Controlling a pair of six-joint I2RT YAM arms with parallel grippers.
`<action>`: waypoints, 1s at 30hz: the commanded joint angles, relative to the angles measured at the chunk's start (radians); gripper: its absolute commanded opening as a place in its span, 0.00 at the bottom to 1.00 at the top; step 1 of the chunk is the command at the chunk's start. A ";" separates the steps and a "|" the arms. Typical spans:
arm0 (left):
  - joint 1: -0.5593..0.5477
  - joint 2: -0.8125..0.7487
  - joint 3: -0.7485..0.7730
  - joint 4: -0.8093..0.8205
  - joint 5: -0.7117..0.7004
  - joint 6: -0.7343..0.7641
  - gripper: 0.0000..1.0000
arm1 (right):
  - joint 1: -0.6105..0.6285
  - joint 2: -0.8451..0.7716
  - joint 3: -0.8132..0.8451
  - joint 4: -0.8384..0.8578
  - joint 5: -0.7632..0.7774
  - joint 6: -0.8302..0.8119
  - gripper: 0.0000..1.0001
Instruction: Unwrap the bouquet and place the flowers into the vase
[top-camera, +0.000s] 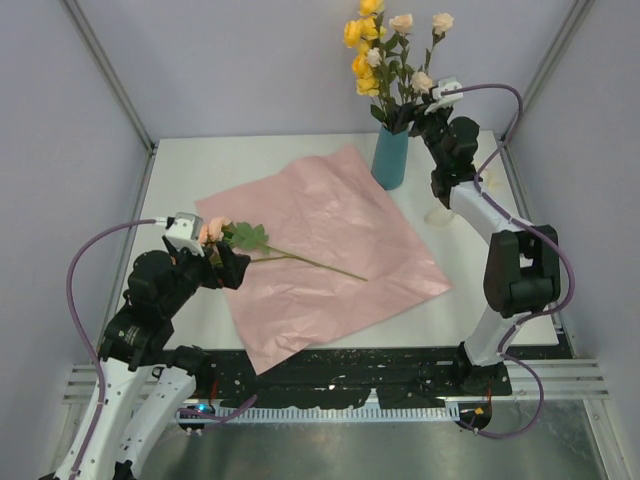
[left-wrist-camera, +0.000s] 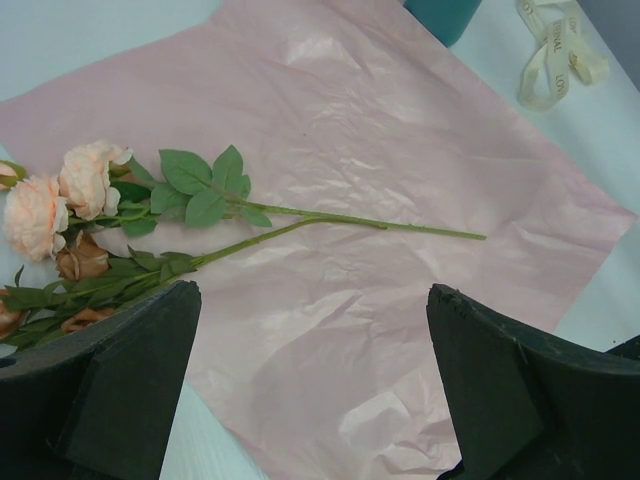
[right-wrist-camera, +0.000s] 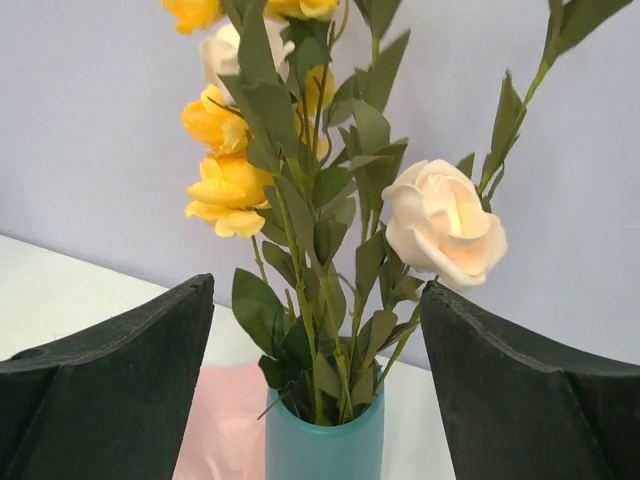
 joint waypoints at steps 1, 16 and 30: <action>-0.003 -0.015 0.005 0.016 -0.013 0.017 1.00 | -0.001 -0.140 -0.034 -0.048 -0.024 -0.009 0.88; -0.003 -0.084 0.007 -0.007 -0.202 0.011 1.00 | 0.166 -0.365 -0.144 -0.602 -0.009 0.146 0.76; -0.003 -0.108 0.004 -0.010 -0.260 0.003 1.00 | 0.521 -0.039 -0.037 -0.707 0.010 0.138 0.66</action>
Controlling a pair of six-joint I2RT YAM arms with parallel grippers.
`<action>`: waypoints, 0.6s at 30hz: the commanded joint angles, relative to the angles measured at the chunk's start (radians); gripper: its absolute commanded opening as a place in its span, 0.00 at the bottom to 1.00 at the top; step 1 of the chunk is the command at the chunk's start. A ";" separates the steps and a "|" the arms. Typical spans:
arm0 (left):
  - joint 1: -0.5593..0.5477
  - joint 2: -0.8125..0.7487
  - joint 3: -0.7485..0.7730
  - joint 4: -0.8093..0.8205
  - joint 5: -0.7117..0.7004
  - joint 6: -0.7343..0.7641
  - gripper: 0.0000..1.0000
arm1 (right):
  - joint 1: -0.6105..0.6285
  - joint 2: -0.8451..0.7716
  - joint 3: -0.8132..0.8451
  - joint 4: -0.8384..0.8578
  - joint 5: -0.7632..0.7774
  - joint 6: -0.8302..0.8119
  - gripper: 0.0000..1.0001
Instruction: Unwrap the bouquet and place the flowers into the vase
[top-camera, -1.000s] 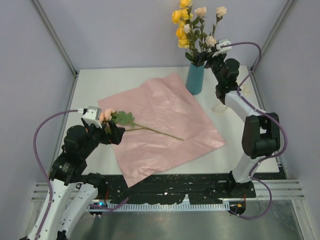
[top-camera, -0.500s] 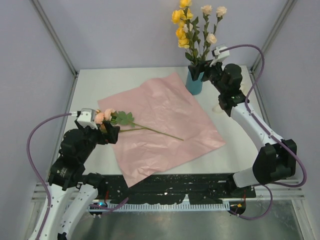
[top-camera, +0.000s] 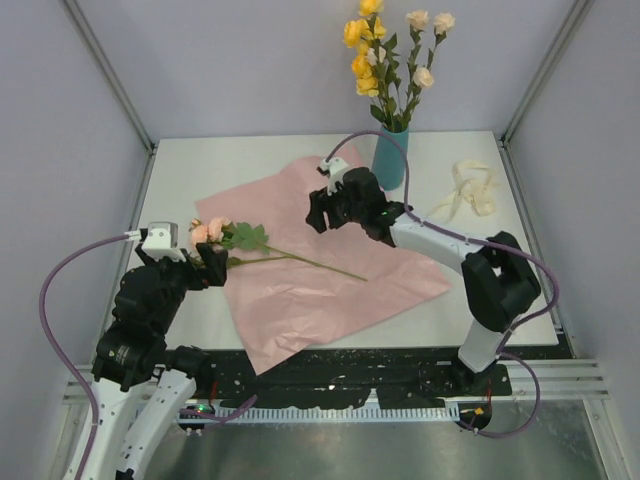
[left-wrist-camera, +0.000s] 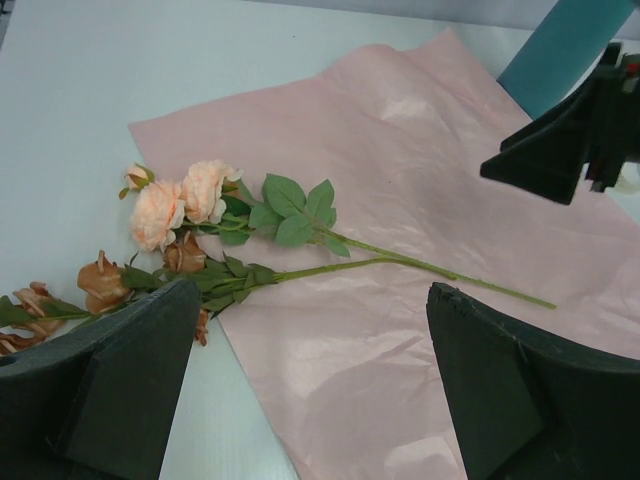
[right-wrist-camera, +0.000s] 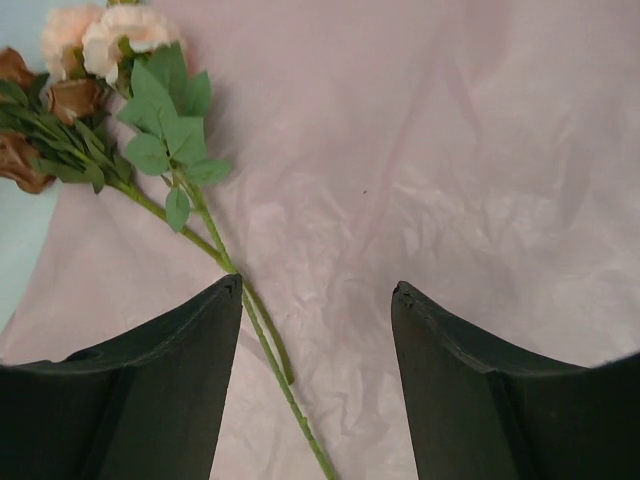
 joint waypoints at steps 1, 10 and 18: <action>-0.003 0.003 0.002 0.015 -0.006 0.006 1.00 | 0.081 0.116 0.115 -0.045 0.015 0.008 0.66; -0.003 0.006 0.002 0.018 0.007 0.008 1.00 | 0.170 0.357 0.298 -0.090 -0.018 0.015 0.62; -0.003 0.019 0.002 0.018 0.012 0.006 1.00 | 0.198 0.435 0.349 -0.104 -0.018 -0.002 0.55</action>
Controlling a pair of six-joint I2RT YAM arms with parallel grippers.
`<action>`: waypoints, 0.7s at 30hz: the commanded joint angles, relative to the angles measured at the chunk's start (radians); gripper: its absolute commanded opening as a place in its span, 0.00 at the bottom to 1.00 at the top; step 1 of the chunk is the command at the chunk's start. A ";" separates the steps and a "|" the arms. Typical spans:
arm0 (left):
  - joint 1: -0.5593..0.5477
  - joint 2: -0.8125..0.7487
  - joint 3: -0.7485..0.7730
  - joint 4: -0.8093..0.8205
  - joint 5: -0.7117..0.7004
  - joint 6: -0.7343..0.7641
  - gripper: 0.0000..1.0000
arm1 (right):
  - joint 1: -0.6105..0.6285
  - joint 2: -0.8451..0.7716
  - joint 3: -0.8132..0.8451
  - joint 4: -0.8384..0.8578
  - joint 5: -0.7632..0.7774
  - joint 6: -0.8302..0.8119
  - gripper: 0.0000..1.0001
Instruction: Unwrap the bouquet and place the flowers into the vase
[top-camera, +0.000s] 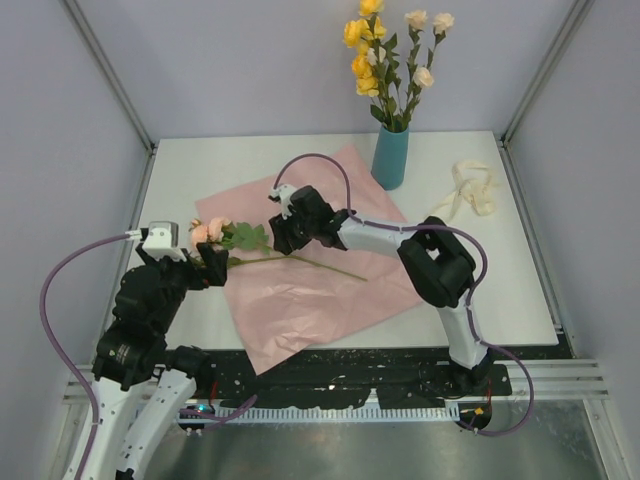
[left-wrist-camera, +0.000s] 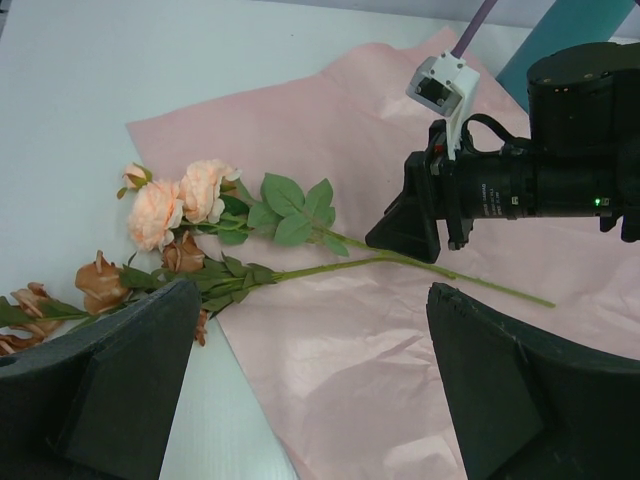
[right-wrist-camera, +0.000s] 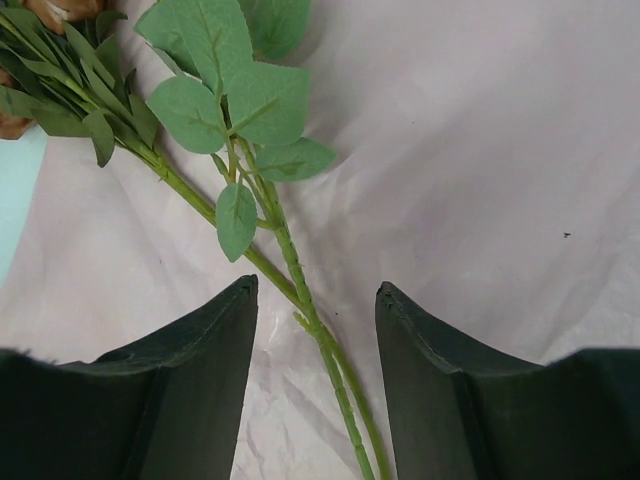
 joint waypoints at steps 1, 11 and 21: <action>-0.003 0.021 0.005 0.015 0.008 0.007 1.00 | 0.009 0.025 0.057 0.005 -0.012 0.002 0.55; -0.003 0.013 0.002 0.015 0.008 0.010 1.00 | 0.030 0.088 0.103 -0.009 0.009 0.000 0.49; -0.003 0.010 0.002 0.013 0.007 0.010 1.00 | 0.056 0.122 0.130 -0.015 0.070 -0.038 0.40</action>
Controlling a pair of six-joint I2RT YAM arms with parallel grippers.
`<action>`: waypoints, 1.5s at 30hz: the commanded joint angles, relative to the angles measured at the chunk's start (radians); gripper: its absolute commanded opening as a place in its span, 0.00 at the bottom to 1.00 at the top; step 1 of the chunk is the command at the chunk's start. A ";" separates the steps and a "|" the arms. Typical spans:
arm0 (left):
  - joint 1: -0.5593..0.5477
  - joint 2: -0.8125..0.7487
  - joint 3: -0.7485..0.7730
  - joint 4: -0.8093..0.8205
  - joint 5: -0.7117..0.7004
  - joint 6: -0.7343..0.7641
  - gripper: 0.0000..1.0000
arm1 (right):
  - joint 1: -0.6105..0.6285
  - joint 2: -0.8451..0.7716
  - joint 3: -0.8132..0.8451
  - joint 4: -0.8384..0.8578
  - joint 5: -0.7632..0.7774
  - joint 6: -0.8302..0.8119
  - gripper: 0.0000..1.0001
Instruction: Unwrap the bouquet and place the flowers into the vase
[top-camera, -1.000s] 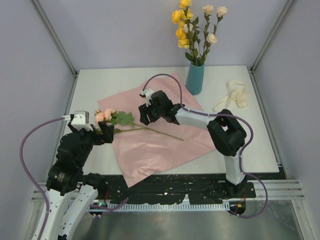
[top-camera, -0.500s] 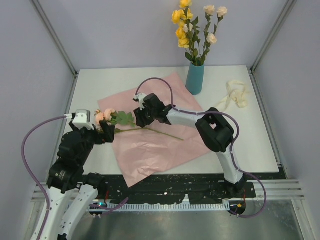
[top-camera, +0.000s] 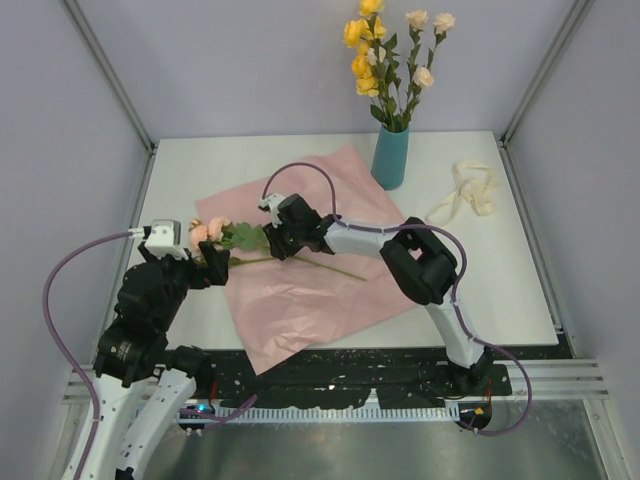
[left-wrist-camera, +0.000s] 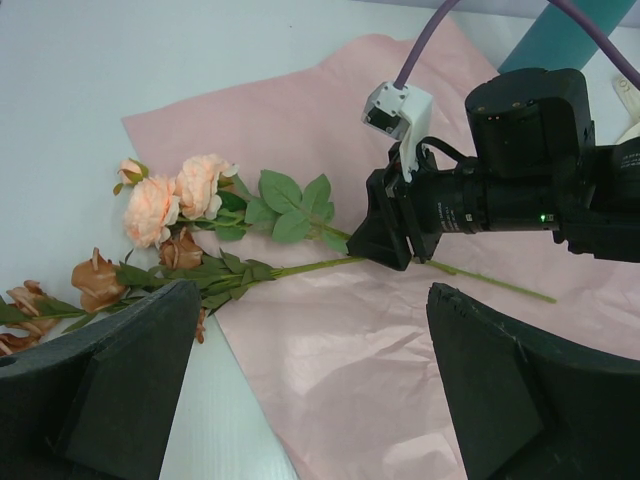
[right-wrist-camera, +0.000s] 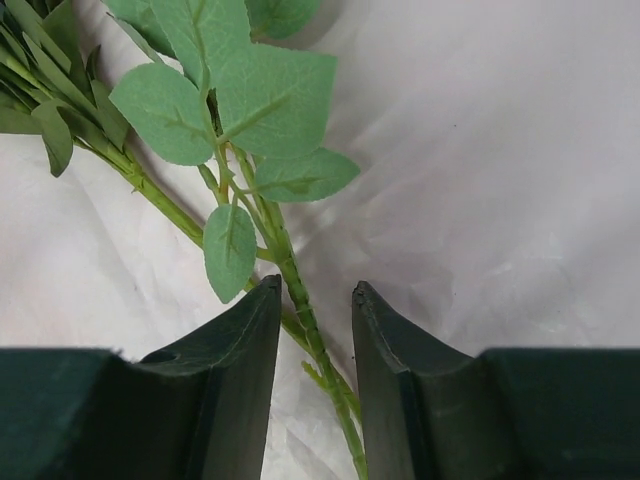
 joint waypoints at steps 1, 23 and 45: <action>-0.003 -0.009 0.002 0.014 0.000 0.011 1.00 | 0.014 0.003 0.046 0.018 0.044 -0.030 0.39; -0.003 -0.018 0.001 0.014 -0.004 0.012 1.00 | 0.015 -0.311 -0.099 0.283 -0.028 -0.095 0.05; -0.003 -0.018 0.001 0.014 -0.006 0.015 1.00 | -0.356 -0.739 -0.362 1.131 -0.033 -0.283 0.06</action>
